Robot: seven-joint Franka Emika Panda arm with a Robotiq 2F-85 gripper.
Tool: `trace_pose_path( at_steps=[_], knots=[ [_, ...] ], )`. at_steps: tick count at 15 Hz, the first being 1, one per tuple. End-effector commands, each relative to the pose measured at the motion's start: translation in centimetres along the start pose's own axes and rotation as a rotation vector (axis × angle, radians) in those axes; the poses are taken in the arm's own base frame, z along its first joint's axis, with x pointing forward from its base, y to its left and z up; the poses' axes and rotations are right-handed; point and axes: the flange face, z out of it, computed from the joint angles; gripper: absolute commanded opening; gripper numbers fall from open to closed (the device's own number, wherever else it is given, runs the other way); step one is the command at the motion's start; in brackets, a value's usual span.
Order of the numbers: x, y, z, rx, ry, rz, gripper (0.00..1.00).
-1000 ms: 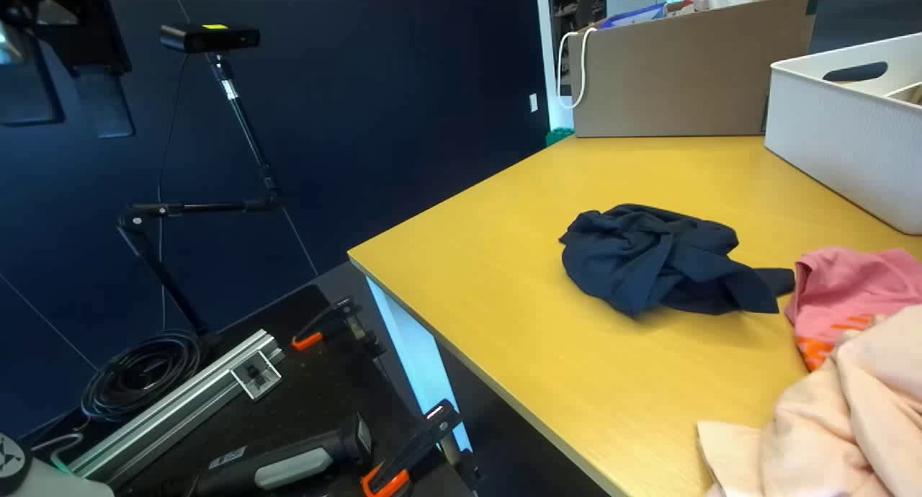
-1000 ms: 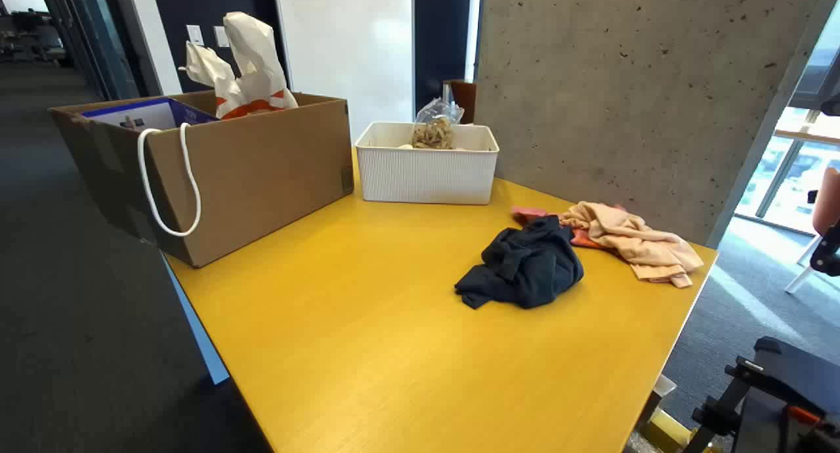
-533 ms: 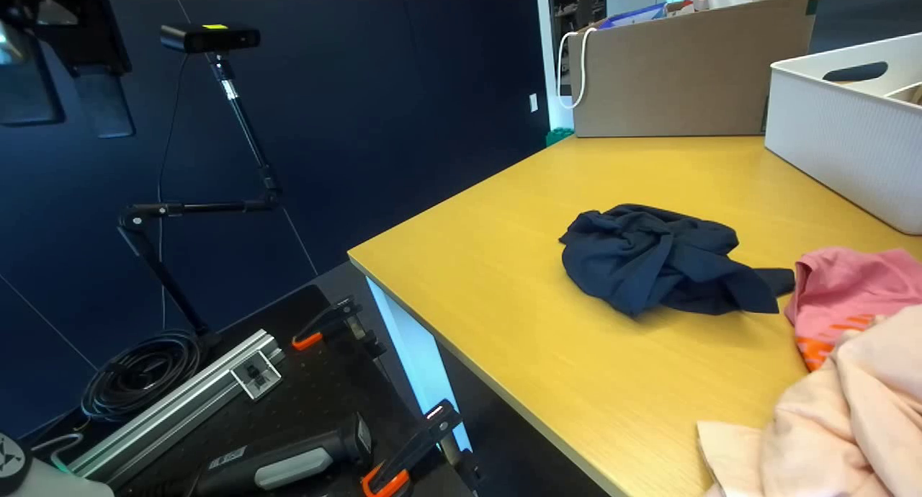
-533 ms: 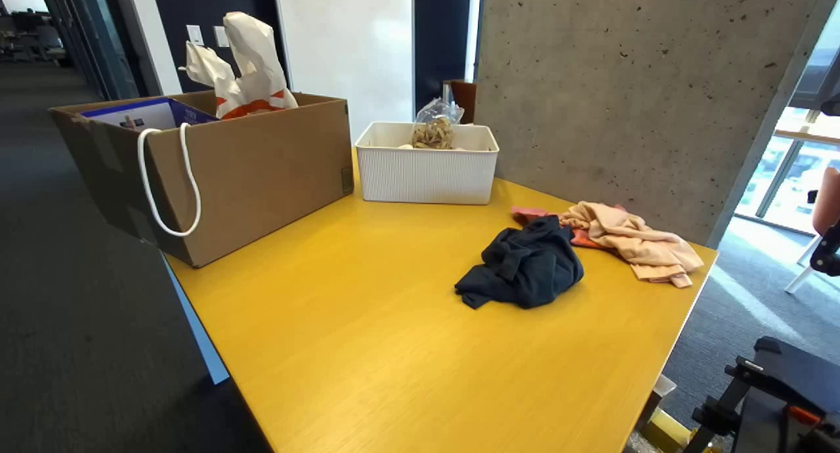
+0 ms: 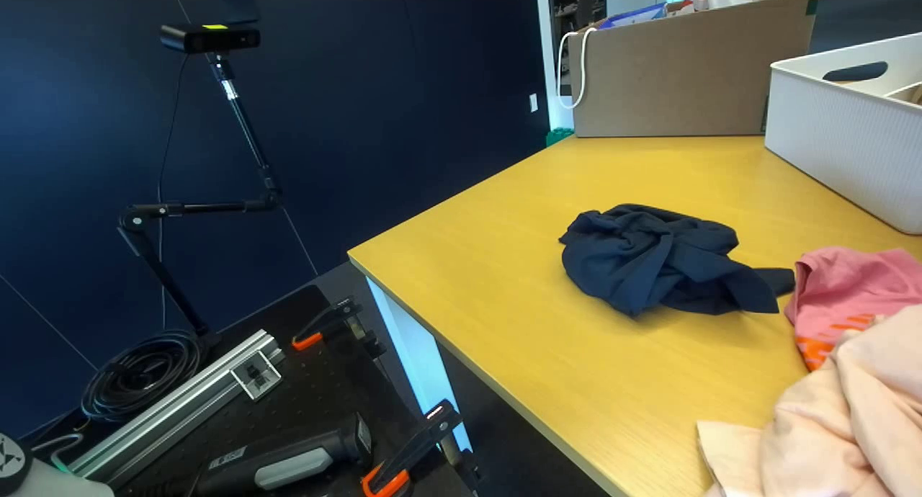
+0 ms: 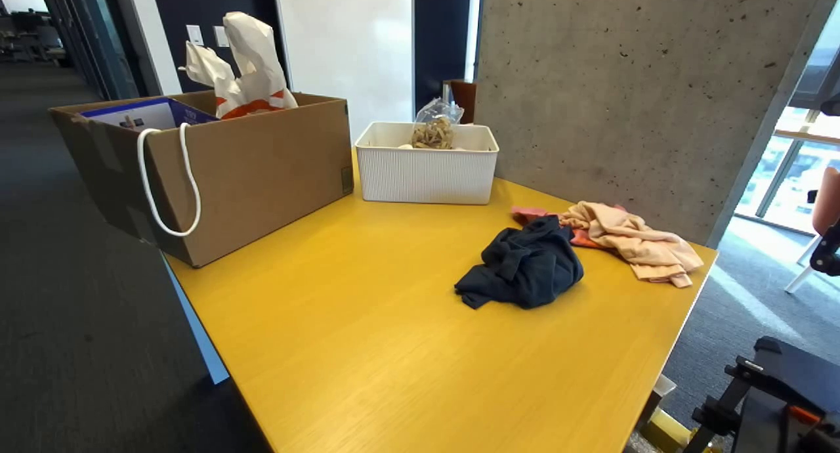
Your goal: Move the dark blue t-shirt forwards then unfold it.
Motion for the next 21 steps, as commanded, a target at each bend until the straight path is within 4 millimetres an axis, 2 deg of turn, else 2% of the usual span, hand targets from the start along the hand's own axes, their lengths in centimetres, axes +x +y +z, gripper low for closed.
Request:
trace_pose_path(
  at_steps=[1,4,7,11,14,16,19,21],
  knots=[
    [8.1,1.0,2.7,-0.024,0.023,-0.044,1.00],
    [14.3,1.3,5.6,-0.023,0.050,-0.061,1.00],
    [20.4,1.3,7.3,-0.012,0.050,-0.083,1.00],
    [26.8,0.6,9.4,-0.003,0.012,-0.120,1.00],
    [31.2,0.1,12.3,-0.020,-0.011,-0.100,1.00],
    [33.9,0.0,15.4,-0.038,-0.028,-0.088,1.00],
    [36.9,-0.4,19.7,-0.068,-0.057,-0.075,1.00],
    [37.8,-1.0,20.9,-0.083,-0.093,-0.096,1.00]
  ],
)
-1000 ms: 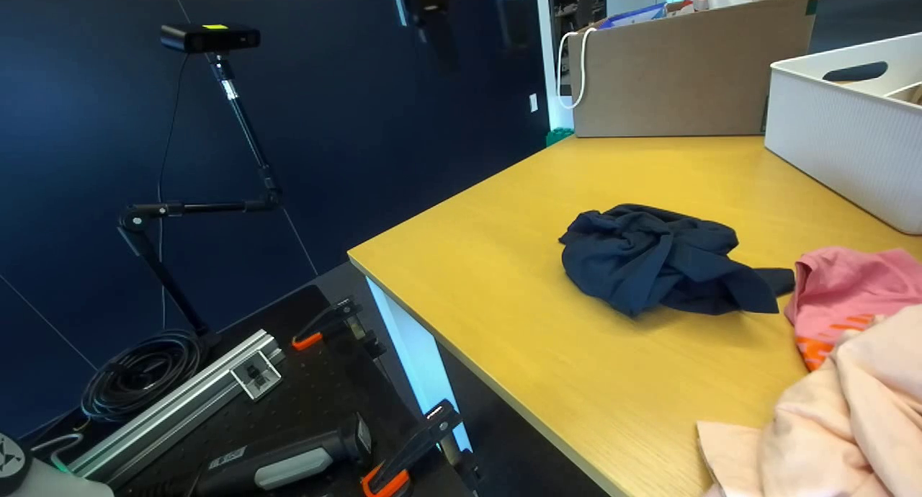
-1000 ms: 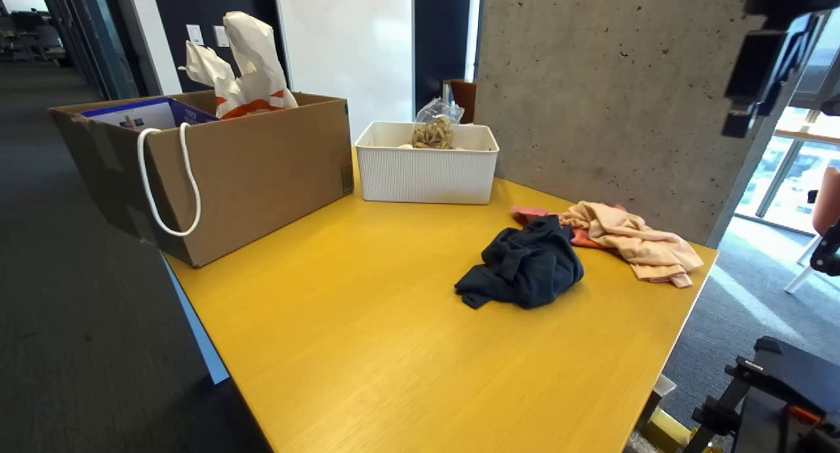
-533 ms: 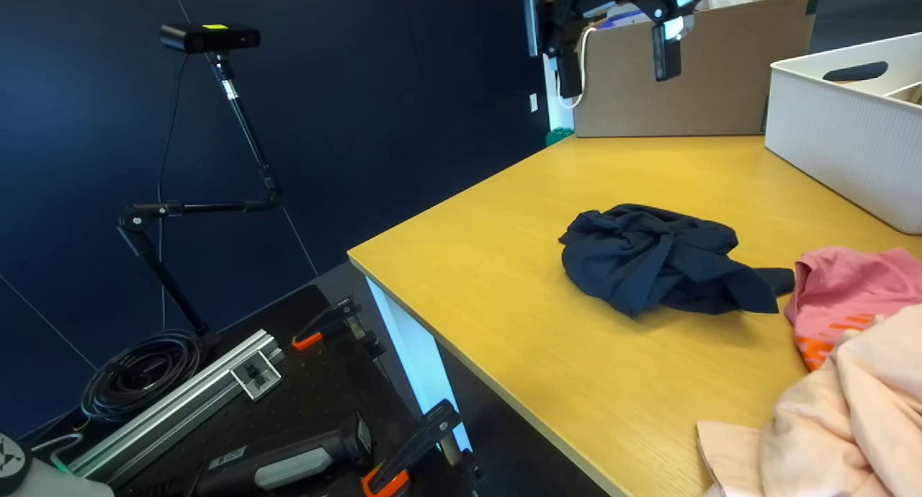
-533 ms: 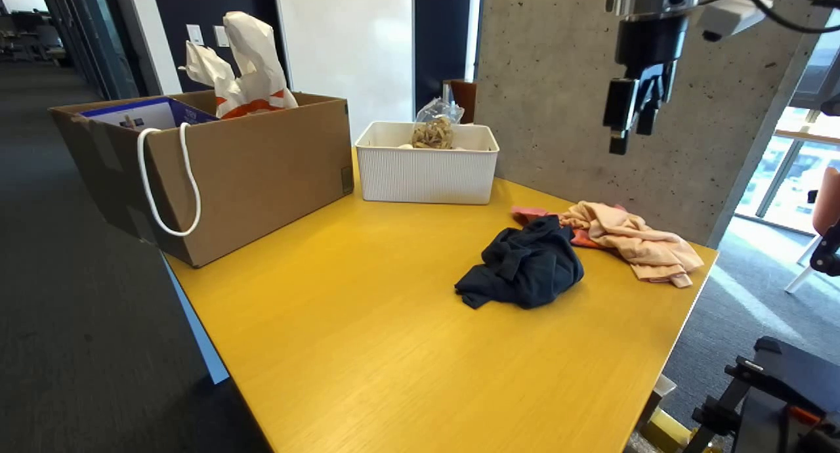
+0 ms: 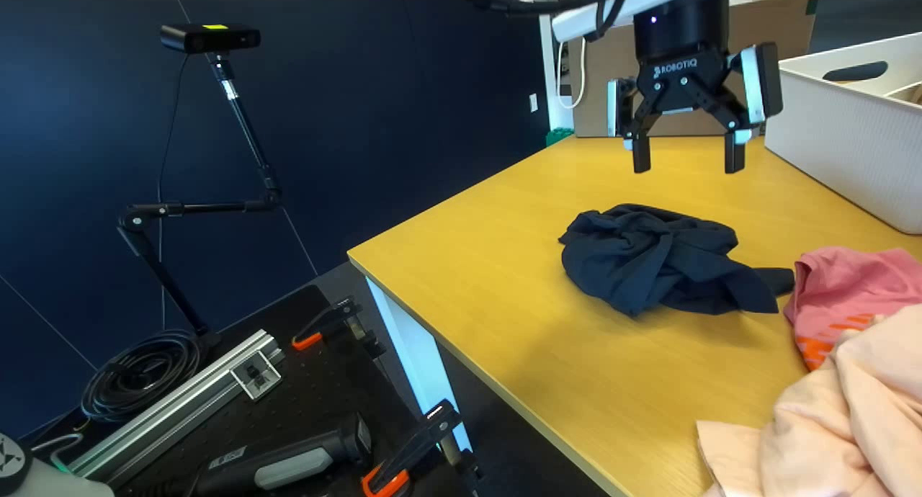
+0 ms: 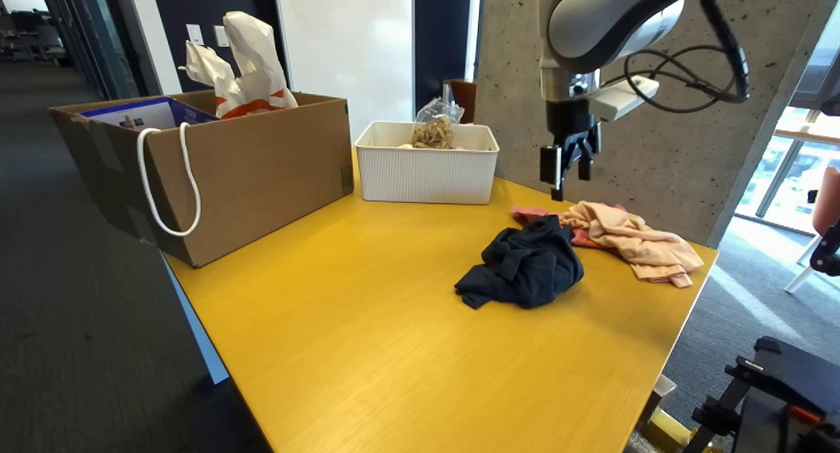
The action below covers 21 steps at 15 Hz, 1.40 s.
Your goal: Move the dark blue t-shirt forwards then unfold it.
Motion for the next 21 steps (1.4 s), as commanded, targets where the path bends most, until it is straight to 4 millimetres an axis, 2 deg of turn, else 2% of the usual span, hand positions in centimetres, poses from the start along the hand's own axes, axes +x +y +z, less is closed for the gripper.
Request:
trace_pose_path(
  at_steps=[1,2,4,6,11,13,17,19,21],
  knots=[
    [0.8,-0.1,1.1,-0.004,-0.019,-0.002,1.00],
    [1.5,-0.3,2.0,-0.007,-0.032,-0.004,1.00],
    [2.2,-0.5,2.3,-0.010,-0.038,-0.006,1.00],
    [1.1,-0.6,2.4,-0.003,-0.008,-0.103,1.00],
    [-2.2,-2.5,2.8,0.051,0.008,-0.378,1.00],
    [-1.9,-2.1,4.1,0.054,0.011,-0.464,1.00],
    [-0.3,-1.3,5.3,0.042,0.008,-0.542,1.00],
    [0.6,-1.9,6.2,0.025,0.004,-0.567,1.00],
    [1.7,-3.4,7.3,0.000,0.017,-0.578,1.00]
  ],
)
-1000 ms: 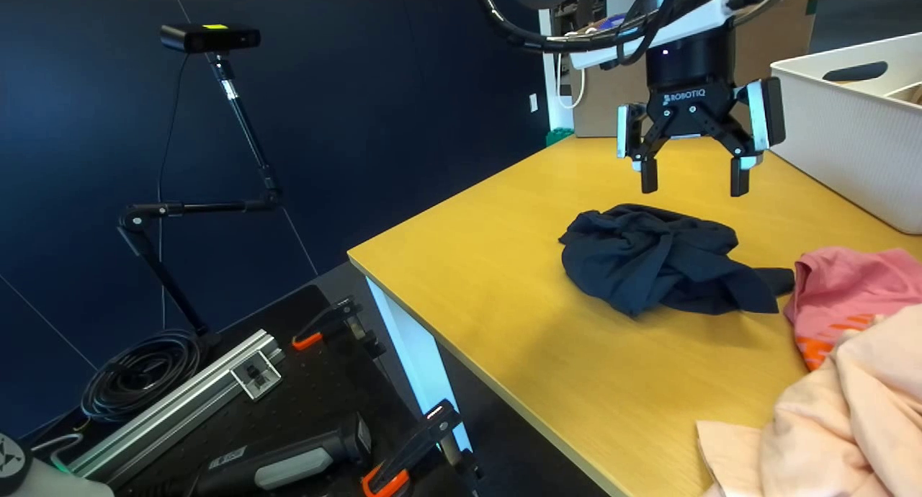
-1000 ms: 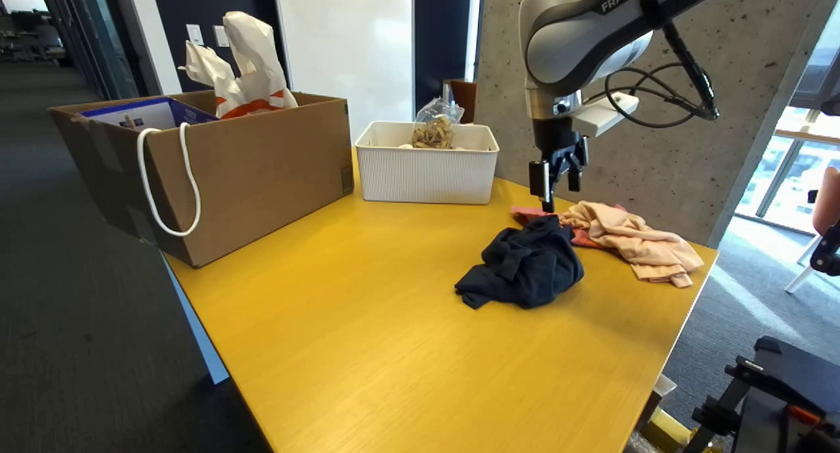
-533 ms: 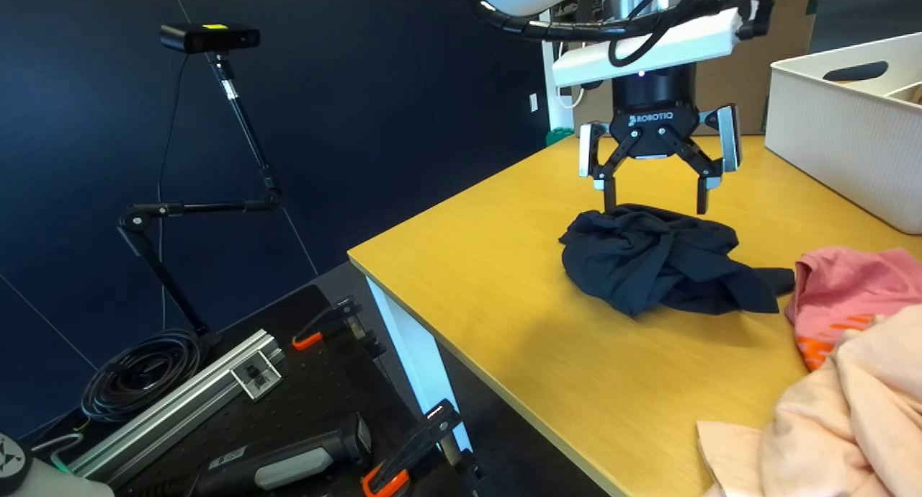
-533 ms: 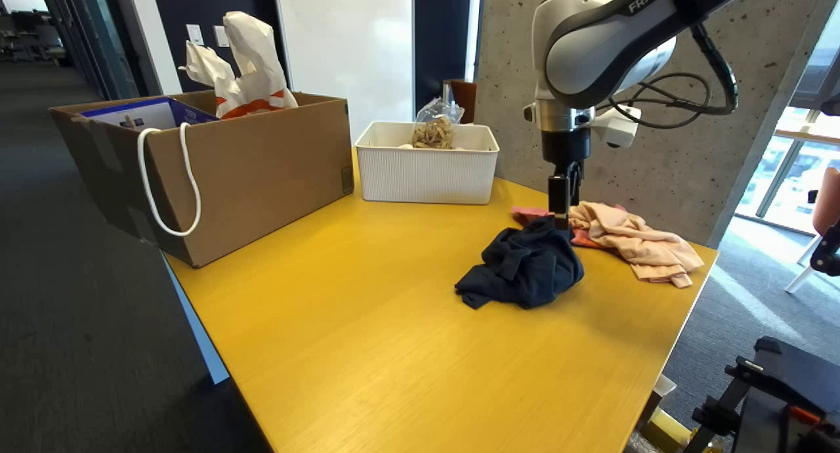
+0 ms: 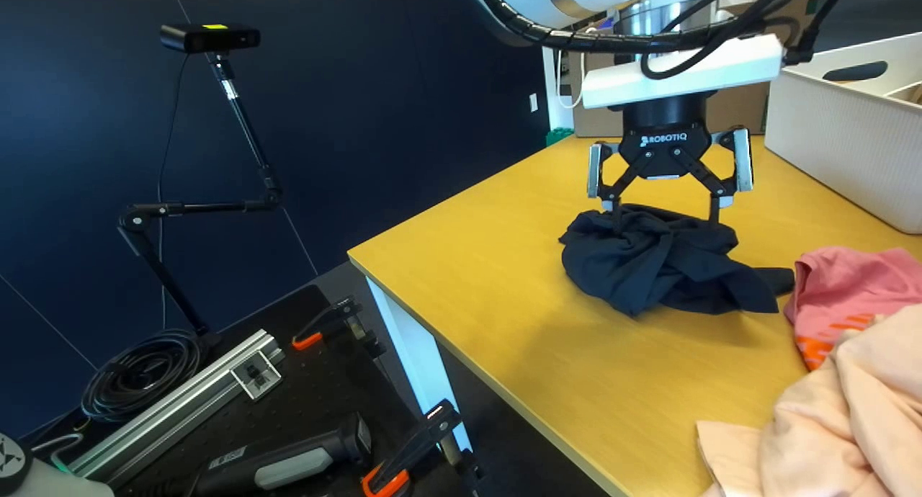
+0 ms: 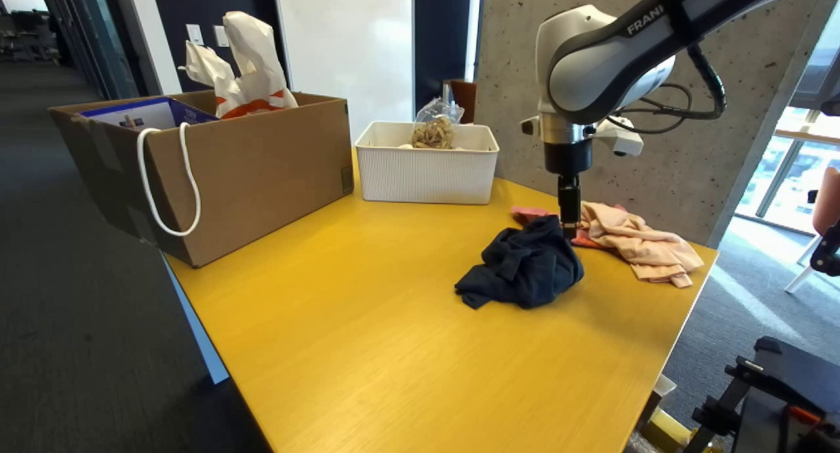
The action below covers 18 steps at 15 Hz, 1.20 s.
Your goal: Move the dark blue t-shirt forwards then unfold it.
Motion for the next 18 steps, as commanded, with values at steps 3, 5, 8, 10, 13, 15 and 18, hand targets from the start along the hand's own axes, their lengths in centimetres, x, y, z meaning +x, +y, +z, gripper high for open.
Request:
trace_pose_path(
  at_steps=[3,5,8,10,13,15,18],
  knots=[
    [5.4,-1.3,3.6,-0.083,0.045,-0.062,1.00],
    [6.2,-2.0,4.0,-0.098,0.055,-0.084,1.00],
    [6.6,-1.8,4.3,-0.104,0.064,-0.091,1.00],
    [5.9,-2.4,3.8,-0.108,0.082,-0.088,0.74],
    [4.6,-3.1,3.1,-0.109,0.098,-0.099,0.49],
    [4.4,-2.6,3.4,-0.104,0.093,-0.081,0.35],
    [3.9,-2.9,2.8,-0.100,0.099,-0.059,0.14]
  ],
)
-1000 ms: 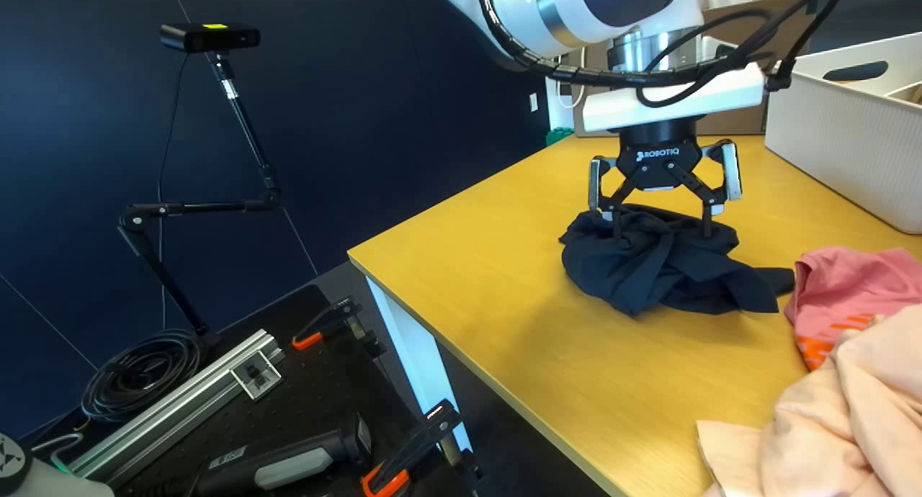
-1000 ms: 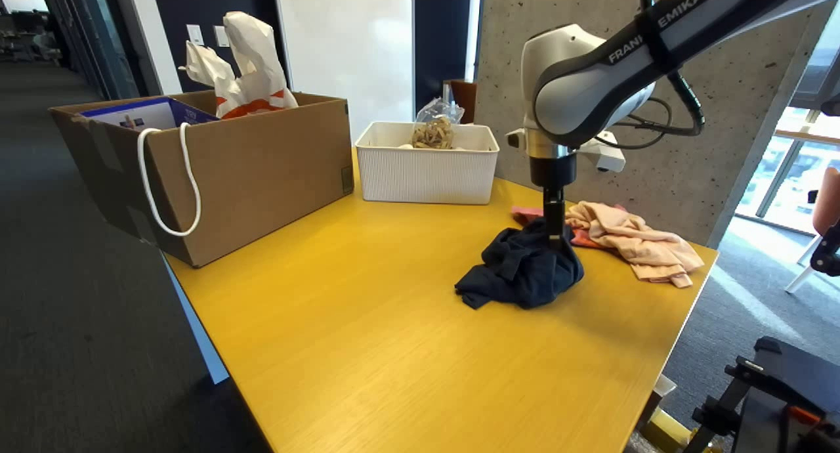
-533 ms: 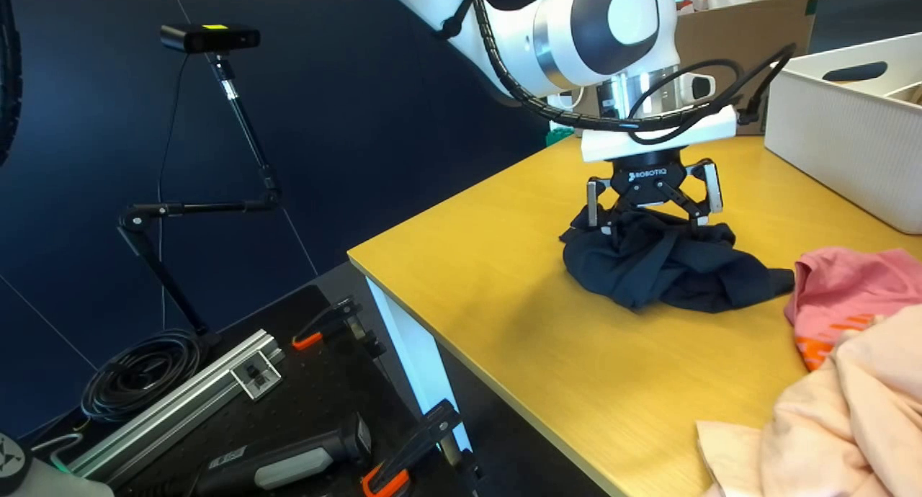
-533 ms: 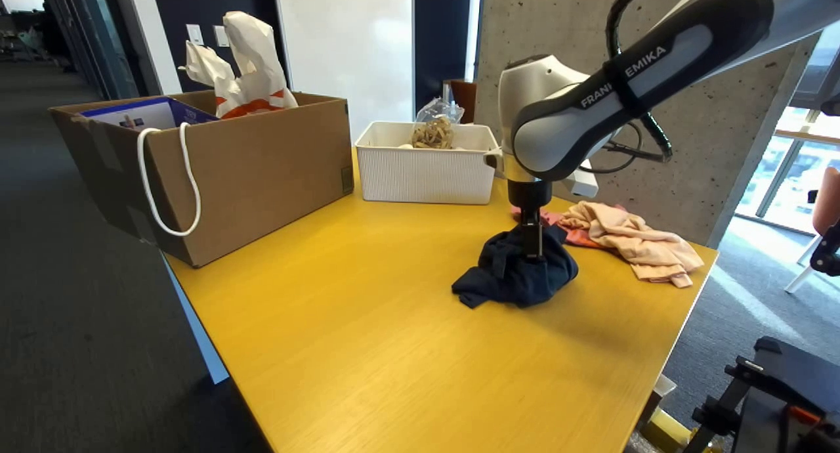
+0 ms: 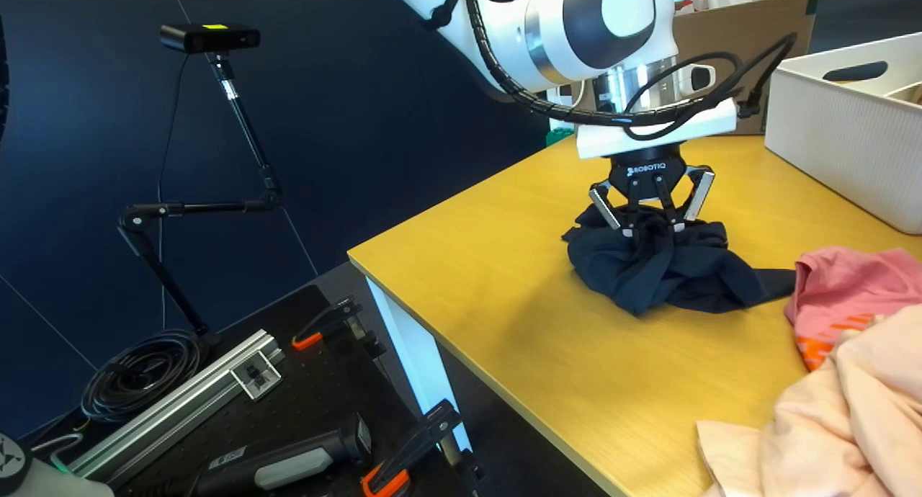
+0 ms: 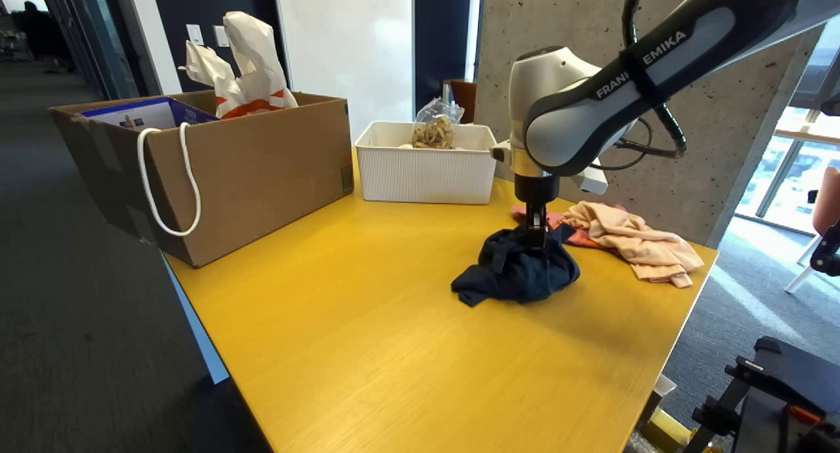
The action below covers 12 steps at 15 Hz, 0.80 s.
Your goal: Move the dark blue t-shirt forwards then unfold it.
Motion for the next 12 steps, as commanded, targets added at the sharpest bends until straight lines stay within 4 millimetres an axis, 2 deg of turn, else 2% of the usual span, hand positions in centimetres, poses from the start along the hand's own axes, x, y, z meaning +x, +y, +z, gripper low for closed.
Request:
trace_pose_path(
  at_steps=[1,2,4,8,10,12],
  knots=[
    [-1.0,-0.2,-1.5,-0.007,0.019,0.043,0.05],
    [-1.1,-0.1,-1.9,-0.001,0.020,0.063,0.01],
    [-1.3,-0.1,-3.5,-0.003,0.040,0.119,0.00],
    [-1.8,-1.6,-9.7,-0.027,0.106,0.205,0.02],
    [-2.3,-3.4,-11.7,-0.017,0.095,0.262,0.02],
    [-3.0,-6.5,-12.7,-0.014,0.080,0.287,0.02]
  ],
)
